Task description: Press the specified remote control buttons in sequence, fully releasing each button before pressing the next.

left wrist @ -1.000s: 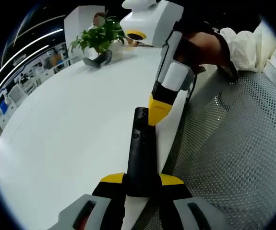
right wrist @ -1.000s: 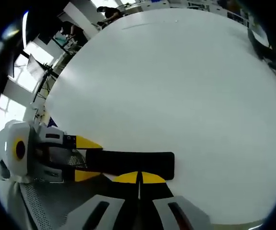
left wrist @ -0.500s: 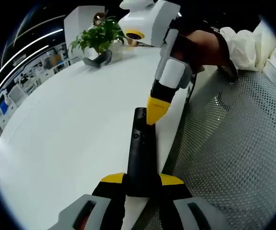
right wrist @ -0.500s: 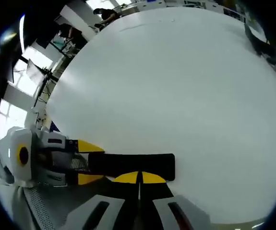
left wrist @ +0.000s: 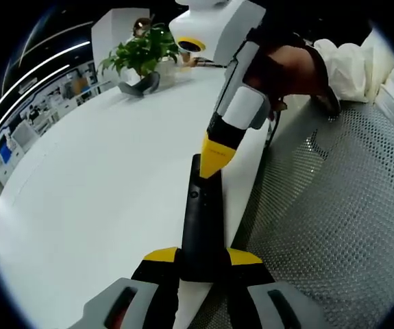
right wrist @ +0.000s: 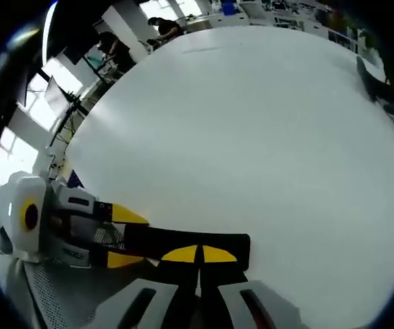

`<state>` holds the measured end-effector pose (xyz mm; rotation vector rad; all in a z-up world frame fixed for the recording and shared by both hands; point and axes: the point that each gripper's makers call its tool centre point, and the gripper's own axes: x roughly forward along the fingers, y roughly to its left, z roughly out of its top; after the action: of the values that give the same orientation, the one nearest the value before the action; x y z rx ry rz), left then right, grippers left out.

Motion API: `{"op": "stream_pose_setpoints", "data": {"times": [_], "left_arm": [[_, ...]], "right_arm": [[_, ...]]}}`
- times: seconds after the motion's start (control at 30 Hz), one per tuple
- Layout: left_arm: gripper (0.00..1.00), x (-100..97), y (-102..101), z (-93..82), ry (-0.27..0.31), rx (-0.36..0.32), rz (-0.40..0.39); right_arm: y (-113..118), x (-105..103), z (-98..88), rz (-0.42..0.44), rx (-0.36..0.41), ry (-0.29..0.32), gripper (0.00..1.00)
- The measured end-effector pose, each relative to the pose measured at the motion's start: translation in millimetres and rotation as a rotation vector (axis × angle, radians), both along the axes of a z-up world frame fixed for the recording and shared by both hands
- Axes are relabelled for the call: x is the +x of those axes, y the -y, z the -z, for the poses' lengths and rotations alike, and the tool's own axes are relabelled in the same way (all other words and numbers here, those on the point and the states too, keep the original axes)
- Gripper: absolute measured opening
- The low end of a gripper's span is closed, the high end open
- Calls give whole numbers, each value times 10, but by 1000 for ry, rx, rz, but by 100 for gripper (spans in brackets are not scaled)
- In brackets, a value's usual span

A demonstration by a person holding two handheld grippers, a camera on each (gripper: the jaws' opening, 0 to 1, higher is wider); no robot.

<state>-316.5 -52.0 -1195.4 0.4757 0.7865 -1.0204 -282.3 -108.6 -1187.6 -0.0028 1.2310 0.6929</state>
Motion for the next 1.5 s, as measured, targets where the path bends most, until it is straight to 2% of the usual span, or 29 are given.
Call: {"op": "stream_pose_setpoints", "data": {"times": [0.33,0.57,0.8,1.23,1.5], "left_arm": [[25,6,0,3,0,-1,-1],[24,6,0,1,-1,-1,1],[24,2,0,1,-2,-1,0],[24,0,6,2,3,-3,8],[24,-11,17,0,3,8,23]], "right_arm": [[-6,17,-6,-10,3,33,0],[-15,14,-4,-55,-26,73,0],[-13,16,-4,-62,-32,80,0],[-10,16,-14,-44,-15,46,0],[-28,3,-22,-65,-26,59,0]]}}
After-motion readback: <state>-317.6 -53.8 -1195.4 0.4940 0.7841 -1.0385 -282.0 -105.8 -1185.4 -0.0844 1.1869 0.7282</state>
